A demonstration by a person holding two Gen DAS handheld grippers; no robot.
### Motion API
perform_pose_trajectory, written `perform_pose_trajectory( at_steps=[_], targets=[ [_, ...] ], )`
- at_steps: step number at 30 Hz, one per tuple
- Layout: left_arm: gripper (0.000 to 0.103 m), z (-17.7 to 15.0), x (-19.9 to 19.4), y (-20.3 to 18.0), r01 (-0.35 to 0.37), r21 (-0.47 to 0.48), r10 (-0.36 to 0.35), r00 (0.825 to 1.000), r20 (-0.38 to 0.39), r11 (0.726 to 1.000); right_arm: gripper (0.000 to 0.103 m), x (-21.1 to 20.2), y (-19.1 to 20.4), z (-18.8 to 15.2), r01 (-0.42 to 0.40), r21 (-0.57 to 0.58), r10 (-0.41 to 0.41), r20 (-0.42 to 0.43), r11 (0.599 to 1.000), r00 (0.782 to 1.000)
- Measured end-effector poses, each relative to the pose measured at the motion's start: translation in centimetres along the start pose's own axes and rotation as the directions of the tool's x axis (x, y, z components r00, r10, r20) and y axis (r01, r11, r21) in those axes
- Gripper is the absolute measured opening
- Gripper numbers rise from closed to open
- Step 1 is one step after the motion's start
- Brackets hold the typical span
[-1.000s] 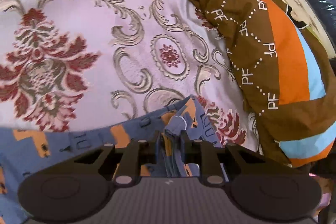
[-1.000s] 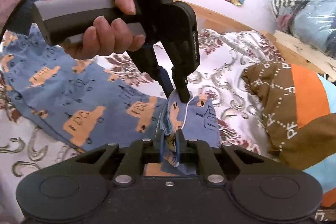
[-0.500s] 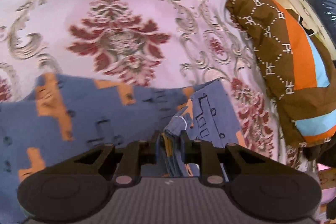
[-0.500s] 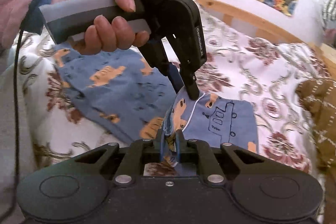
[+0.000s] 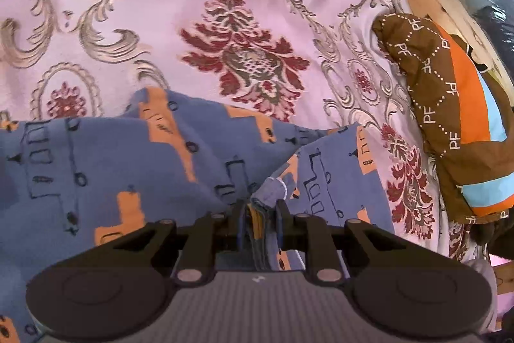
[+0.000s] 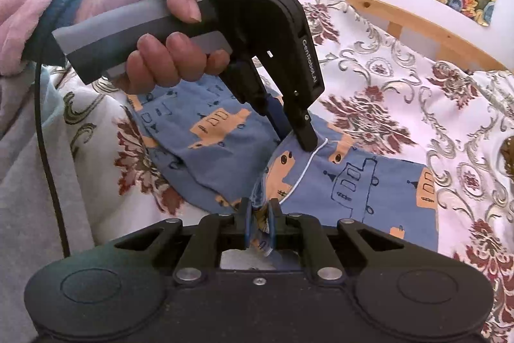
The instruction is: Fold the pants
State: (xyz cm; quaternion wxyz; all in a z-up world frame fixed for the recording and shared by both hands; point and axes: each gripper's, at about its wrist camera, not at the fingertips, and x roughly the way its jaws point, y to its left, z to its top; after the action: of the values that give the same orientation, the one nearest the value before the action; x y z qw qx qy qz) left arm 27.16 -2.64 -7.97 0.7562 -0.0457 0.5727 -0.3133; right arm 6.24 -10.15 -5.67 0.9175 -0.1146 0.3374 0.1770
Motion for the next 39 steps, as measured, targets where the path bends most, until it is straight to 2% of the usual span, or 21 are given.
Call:
perform_pose_trajectory(
  at_steps=[8,10,12,13,14,15,16,17,18,19,21,23,24,26,29,30,33,37,39],
  targets=[
    [0.021,-0.8,-0.9,1.9,-0.05,-0.014,0.05,0.999,0.003,0.999,0.011,1.5,1.5,0.5,-0.049,-0.023,0.049,-0.012,0.999,0.999],
    [0.026,-1.1,-0.7,2.0,-0.065,0.001,0.065,0.998,0.006,0.998,0.014,2.0,1.6,0.4,-0.056,-0.032,0.056,-0.023,0.998,0.998],
    [0.033,-1.2,-0.8,2.0,-0.079,0.006,0.079,0.997,0.015,0.997,0.031,1.7,1.2,0.3,-0.051,-0.017,0.051,-0.009,0.999,0.999],
    [0.04,-1.4,-1.2,2.0,-0.088,0.005,0.088,0.996,0.028,0.996,0.038,1.3,0.7,0.3,-0.043,-0.009,0.043,0.006,0.999,0.999],
    [0.045,-1.5,-1.6,1.8,-0.102,0.001,0.102,0.994,0.047,0.995,0.053,0.5,0.0,0.3,-0.028,-0.004,0.028,0.033,1.0,0.999],
    [0.055,-1.7,-2.2,1.6,-0.121,-0.004,0.121,0.99,0.074,0.993,0.069,-0.2,-0.7,0.3,0.0,-0.005,0.001,0.061,1.0,0.998],
    [0.067,-2.0,-2.9,1.4,-0.133,-0.008,0.133,0.985,0.109,0.991,0.076,-0.8,-1.5,0.3,0.048,-0.01,-0.047,0.086,0.999,0.995],
    [0.073,-2.4,-3.7,1.1,-0.137,-0.015,0.138,0.98,0.143,0.99,0.086,-1.3,-2.5,0.1,0.12,-0.015,-0.118,0.106,0.993,0.987],
    [0.085,-2.9,-4.3,0.6,-0.141,-0.03,0.144,0.973,0.178,0.99,0.095,-1.4,-3.4,0.1,0.181,-0.022,-0.177,0.113,0.983,0.978],
    [0.096,-3.5,-4.9,0.1,-0.146,-0.045,0.152,0.965,0.213,0.988,0.099,-1.3,-4.6,0.0,0.258,-0.033,-0.253,0.115,0.966,0.961],
    [0.103,-4.8,-5.4,-1.2,-0.173,-0.08,0.188,0.945,0.268,0.982,0.102,-0.6,-6.6,-0.2,0.39,-0.051,-0.383,0.108,0.919,0.917],
    [0.103,-6.2,-4.9,-2.4,-0.215,-0.116,0.24,0.926,0.291,0.97,0.102,0.4,-8.8,-0.5,0.461,-0.051,-0.454,0.105,0.886,0.885],
    [0.103,-6.8,-4.3,-3.0,-0.252,-0.128,0.278,0.918,0.283,0.959,0.102,1.2,-9.8,-0.6,0.47,-0.047,-0.465,0.092,0.881,0.881],
    [0.103,-7.7,-2.7,-3.9,-0.354,-0.132,0.376,0.894,0.242,0.926,0.102,2.6,-11.3,-1.0,0.457,-0.054,-0.454,0.069,0.888,0.888],
    [0.103,-7.9,0.7,-4.3,-0.521,-0.061,0.525,0.844,0.108,0.851,0.102,5.3,-12.2,-1.9,0.448,-0.095,-0.449,0.013,0.889,0.894],
    [0.103,-7.8,1.1,-4.1,-0.523,-0.052,0.525,0.845,0.101,0.851,0.102,5.9,-12.3,-2.4,0.443,-0.109,-0.446,0.006,0.89,0.895],
    [0.103,-7.4,0.8,-3.4,-0.487,-0.098,0.495,0.864,0.089,0.868,0.102,5.4,-12.7,-2.7,0.452,-0.08,-0.451,0.03,0.888,0.892],
    [0.103,-7.2,-1.5,-2.1,-0.427,-0.163,0.442,0.894,0.071,0.89,0.102,2.3,-12.0,-2.0,0.46,-0.03,-0.452,0.145,0.887,0.88],
    [0.103,-7.7,-4.5,-1.4,-0.38,-0.242,0.418,0.9,0.128,0.893,0.102,1.1,-11.4,-1.5,0.446,-0.014,-0.438,0.169,0.895,0.883]
  ],
)
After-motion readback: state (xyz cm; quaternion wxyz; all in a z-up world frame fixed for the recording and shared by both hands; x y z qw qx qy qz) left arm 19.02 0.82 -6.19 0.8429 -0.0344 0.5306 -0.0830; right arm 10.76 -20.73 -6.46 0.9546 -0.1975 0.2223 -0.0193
